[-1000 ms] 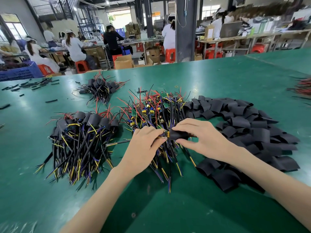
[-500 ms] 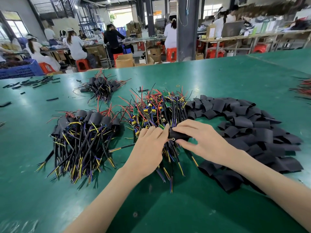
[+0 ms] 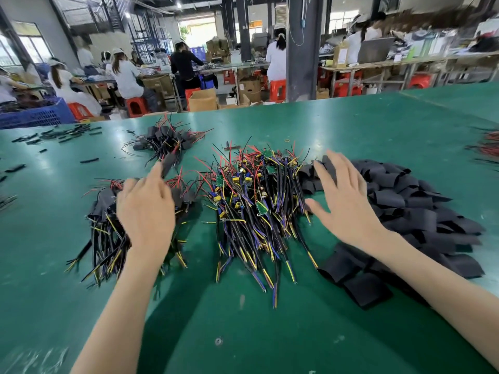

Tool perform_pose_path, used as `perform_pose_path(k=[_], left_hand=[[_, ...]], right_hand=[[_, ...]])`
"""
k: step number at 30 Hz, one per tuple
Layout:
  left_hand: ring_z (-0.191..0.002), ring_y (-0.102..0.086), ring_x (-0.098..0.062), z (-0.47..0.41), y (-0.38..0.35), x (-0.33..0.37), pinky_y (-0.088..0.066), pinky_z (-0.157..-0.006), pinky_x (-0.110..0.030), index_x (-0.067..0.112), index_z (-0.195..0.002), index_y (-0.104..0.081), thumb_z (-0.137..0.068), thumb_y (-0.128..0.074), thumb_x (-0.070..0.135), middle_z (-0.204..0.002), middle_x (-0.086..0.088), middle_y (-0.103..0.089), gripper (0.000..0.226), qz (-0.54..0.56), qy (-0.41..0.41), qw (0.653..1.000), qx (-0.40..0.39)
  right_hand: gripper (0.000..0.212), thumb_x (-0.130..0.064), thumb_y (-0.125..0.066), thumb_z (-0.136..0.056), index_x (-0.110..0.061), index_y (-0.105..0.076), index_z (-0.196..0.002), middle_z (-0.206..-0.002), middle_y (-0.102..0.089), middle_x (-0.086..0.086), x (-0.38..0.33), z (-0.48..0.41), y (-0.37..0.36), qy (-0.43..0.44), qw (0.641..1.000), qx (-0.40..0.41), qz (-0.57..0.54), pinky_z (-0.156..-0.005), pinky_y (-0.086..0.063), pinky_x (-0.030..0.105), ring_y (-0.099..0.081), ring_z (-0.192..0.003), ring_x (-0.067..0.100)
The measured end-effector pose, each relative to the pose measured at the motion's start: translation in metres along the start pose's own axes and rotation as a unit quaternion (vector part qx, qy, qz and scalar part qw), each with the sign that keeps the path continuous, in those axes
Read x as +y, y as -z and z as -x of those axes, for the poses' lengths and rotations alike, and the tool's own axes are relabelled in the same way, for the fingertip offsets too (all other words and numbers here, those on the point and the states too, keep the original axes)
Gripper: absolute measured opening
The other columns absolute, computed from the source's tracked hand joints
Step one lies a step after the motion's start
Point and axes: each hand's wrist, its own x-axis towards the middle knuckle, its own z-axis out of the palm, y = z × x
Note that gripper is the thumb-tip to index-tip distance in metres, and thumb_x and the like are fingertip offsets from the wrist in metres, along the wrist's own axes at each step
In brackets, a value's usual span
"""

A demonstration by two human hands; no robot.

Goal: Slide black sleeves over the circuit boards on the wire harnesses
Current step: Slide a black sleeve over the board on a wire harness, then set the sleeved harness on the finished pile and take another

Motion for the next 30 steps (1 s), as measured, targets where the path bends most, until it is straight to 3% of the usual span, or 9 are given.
perform_pose_path(k=[3,9,13,16,19,22,25,27,30], left_hand=[[-0.093,-0.051,-0.042,0.002,-0.010,-0.023,-0.037,-0.079,-0.048,-0.001,-0.102,-0.068,-0.084,-0.054,0.005,-0.085,-0.031,-0.062,0.023,-0.057,0.096,0.992,-0.064],[-0.106,-0.041,-0.041,0.002,-0.004,-0.005,-0.031,-0.087,-0.047,0.000,-0.105,-0.065,-0.077,-0.060,0.019,-0.109,-0.028,-0.051,0.034,-0.060,0.144,0.984,-0.087],[-0.110,-0.042,-0.035,-0.004,0.009,0.052,-0.031,-0.088,-0.045,0.009,-0.112,-0.061,-0.080,-0.059,0.027,-0.114,-0.019,-0.053,0.037,0.008,0.046,0.998,-0.034],[-0.104,-0.052,-0.028,-0.018,-0.005,0.110,-0.040,-0.091,-0.038,0.020,-0.108,-0.066,-0.087,-0.052,0.029,-0.109,-0.007,-0.062,0.026,0.126,-0.042,0.983,-0.125],[-0.092,-0.062,-0.023,-0.029,-0.037,0.158,-0.050,-0.080,-0.032,0.015,-0.105,-0.065,-0.093,-0.048,0.027,-0.100,-0.004,-0.068,0.024,0.183,-0.062,0.950,-0.245],[-0.105,-0.056,-0.029,-0.043,-0.070,0.179,-0.047,-0.086,-0.039,0.007,-0.116,-0.055,-0.097,-0.043,0.028,-0.109,-0.013,-0.062,0.031,0.143,-0.055,0.955,-0.255],[-0.126,-0.037,-0.033,-0.062,-0.098,0.179,-0.031,-0.101,-0.044,0.010,-0.124,-0.052,-0.098,-0.037,0.036,-0.129,-0.016,-0.051,0.040,0.043,-0.047,0.951,-0.303],[-0.131,-0.030,-0.032,-0.070,-0.113,0.178,-0.024,-0.104,-0.046,0.010,-0.115,-0.055,-0.096,-0.037,0.045,-0.130,-0.016,-0.051,0.044,0.002,-0.030,0.933,-0.359],[-0.130,-0.031,-0.032,-0.073,-0.123,0.182,-0.021,-0.102,-0.047,0.012,-0.089,-0.053,-0.093,-0.046,0.042,-0.118,-0.014,-0.058,0.032,0.011,-0.011,0.932,-0.362]], right_hand=[[0.065,-0.032,-0.056,-0.088,-0.007,-0.031,-0.142,-0.153,-0.012,0.017,0.010,0.000,-0.007,-0.080,0.991,-0.066,0.079,-0.111,-0.017,0.056,-0.006,-0.142,0.031],[0.047,-0.024,-0.045,-0.092,-0.013,-0.035,-0.136,-0.150,-0.019,0.016,0.034,-0.004,-0.006,-0.208,0.956,-0.178,0.105,-0.109,-0.016,0.059,-0.013,-0.138,0.036],[0.037,-0.028,-0.043,-0.092,-0.013,-0.042,-0.126,-0.137,-0.035,0.018,0.039,-0.007,-0.003,-0.274,0.922,-0.252,0.104,-0.104,-0.023,0.060,-0.028,-0.128,0.039],[0.031,-0.022,-0.044,-0.092,-0.010,-0.048,-0.121,-0.126,-0.043,0.016,0.040,-0.007,-0.003,-0.250,0.935,-0.237,0.080,-0.097,-0.031,0.053,-0.036,-0.120,0.037],[0.033,-0.016,-0.047,-0.093,-0.008,-0.046,-0.125,-0.121,-0.045,0.017,0.040,-0.006,-0.003,-0.205,0.954,-0.213,0.039,-0.089,-0.039,0.046,-0.038,-0.115,0.035],[0.042,-0.010,-0.050,-0.091,-0.006,-0.040,-0.131,-0.124,-0.044,0.020,0.041,-0.004,-0.005,-0.165,0.965,-0.203,0.017,-0.087,-0.041,0.045,-0.038,-0.112,0.037],[0.047,-0.005,-0.053,-0.088,-0.004,-0.038,-0.132,-0.123,-0.043,0.022,0.042,-0.004,-0.007,-0.155,0.973,-0.173,0.000,-0.090,-0.034,0.042,-0.037,-0.111,0.038],[0.044,0.002,-0.053,-0.083,0.000,-0.042,-0.126,-0.115,-0.045,0.022,0.042,-0.004,-0.007,-0.140,0.979,-0.145,-0.010,-0.084,-0.029,0.036,-0.039,-0.105,0.035],[0.045,0.012,-0.051,-0.076,0.002,-0.044,-0.120,-0.107,-0.050,0.020,0.040,-0.005,-0.005,-0.134,0.985,-0.107,-0.035,-0.069,-0.032,0.033,-0.048,-0.093,0.033]])
